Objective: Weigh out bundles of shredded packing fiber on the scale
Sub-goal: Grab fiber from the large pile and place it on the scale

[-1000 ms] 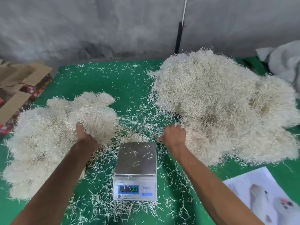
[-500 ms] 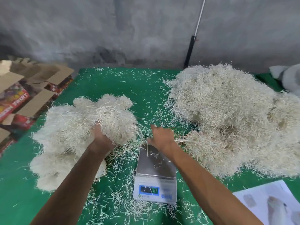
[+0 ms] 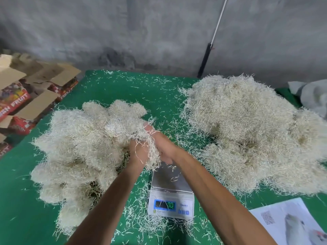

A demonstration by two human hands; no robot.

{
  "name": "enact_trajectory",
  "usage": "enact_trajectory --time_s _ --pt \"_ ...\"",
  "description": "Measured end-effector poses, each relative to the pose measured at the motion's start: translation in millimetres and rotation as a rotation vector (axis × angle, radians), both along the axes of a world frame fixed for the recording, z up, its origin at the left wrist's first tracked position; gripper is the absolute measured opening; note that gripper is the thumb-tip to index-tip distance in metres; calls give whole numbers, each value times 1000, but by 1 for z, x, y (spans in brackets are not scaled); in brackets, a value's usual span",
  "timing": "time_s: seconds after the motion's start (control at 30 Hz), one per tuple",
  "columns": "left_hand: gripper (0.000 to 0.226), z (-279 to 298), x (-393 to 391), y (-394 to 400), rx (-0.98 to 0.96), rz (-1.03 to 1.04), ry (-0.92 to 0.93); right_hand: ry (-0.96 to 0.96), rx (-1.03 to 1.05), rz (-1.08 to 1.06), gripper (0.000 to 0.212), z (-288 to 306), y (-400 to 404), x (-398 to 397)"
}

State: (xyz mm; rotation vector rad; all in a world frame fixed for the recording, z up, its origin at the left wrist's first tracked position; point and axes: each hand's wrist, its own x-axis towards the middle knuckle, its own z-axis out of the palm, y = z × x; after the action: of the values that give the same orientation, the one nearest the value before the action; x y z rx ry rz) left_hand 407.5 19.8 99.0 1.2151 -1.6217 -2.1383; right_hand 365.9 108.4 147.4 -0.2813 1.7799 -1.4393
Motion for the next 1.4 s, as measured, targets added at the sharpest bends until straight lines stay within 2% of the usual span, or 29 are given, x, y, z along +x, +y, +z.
enact_trajectory --time_s 0.03,0.07,0.13,0.17,0.23,0.27,0.3,0.33,0.4,0.43,0.47,0.53,0.57,0.6,0.63,0.7,0.77,0.83,0.9,0.97,1.03,1.1,1.17,1.23,1.27,1.3,1.37,1.4 --pt "40 -4 0 -1 -60 -67 -2 -9 6 -30 105 -2 4 1" --pt "37 -1 3 1 -112 -136 21 14 8 -94 85 -4 8 -1" --pt "30 5 14 -2 -224 -281 55 45 -68 -259 22 -9 18 -12" --pt "38 6 20 -6 -202 -342 95 46 -70 -364 12 -10 24 -19" --pt "38 -4 29 -15 -76 -331 281 32 -32 -587 37 -14 38 -34" --pt "33 -11 32 -15 -43 -259 334 15 -41 -668 50 -16 45 -39" --pt "35 -15 33 -12 -23 -200 310 5 -60 -697 55 -20 48 -40" --pt "45 -16 34 -6 54 -159 264 12 -62 -655 52 -16 48 -34" --pt "66 -13 29 10 398 -252 174 83 -58 -462 35 -19 43 -14" --pt "70 -12 26 16 556 -339 181 146 -39 -361 30 -22 40 0" --pt "70 -10 21 20 623 -354 193 252 4 -250 28 -28 41 13" --pt "57 -3 14 23 599 -285 178 592 177 29 30 -49 50 31" --pt "49 -2 12 23 540 -204 133 784 331 157 35 -60 59 31" --pt "43 -5 9 20 470 -98 85 896 454 206 38 -65 67 30" --pt "38 -8 6 14 384 -22 39 901 457 197 40 -66 73 28" --pt "42 -13 3 5 217 21 -58 676 173 80 42 -57 80 30" --pt "45 -9 -2 10 226 65 -41 362 -97 -41 43 -48 74 31" --pt "40 1 -6 31 231 26 -24 229 -195 -178 45 -48 57 35" --pt "57 12 -1 56 258 -87 12 285 -169 -371 27 -45 39 32" --pt "80 18 5 72 392 -167 133 335 -137 -560 31 -43 37 23" --pt "90 12 6 72 564 -151 210 432 -45 -616 28 -46 52 12" --pt "76 10 9 58 625 -151 336 635 31 -431 26 -53 62 16" --pt "57 7 11 47 542 -187 452 828 100 -159 30 -60 56 31" --pt "41 3 15 46 434 -262 471 978 163 -82 39 -65 49 43" --pt "39 -2 18 50 384 -309 465 975 158 -120 42 -63 47 44" --pt "45 -7 20 55 351 -341 455 922 144 -184 35 -59 47 41" --pt "77 -12 24 64 278 -296 343 739 149 -246 18 -56 50 31" --pt "89 -15 25 67 200 -241 263 607 174 -235 25 -54 52 27"
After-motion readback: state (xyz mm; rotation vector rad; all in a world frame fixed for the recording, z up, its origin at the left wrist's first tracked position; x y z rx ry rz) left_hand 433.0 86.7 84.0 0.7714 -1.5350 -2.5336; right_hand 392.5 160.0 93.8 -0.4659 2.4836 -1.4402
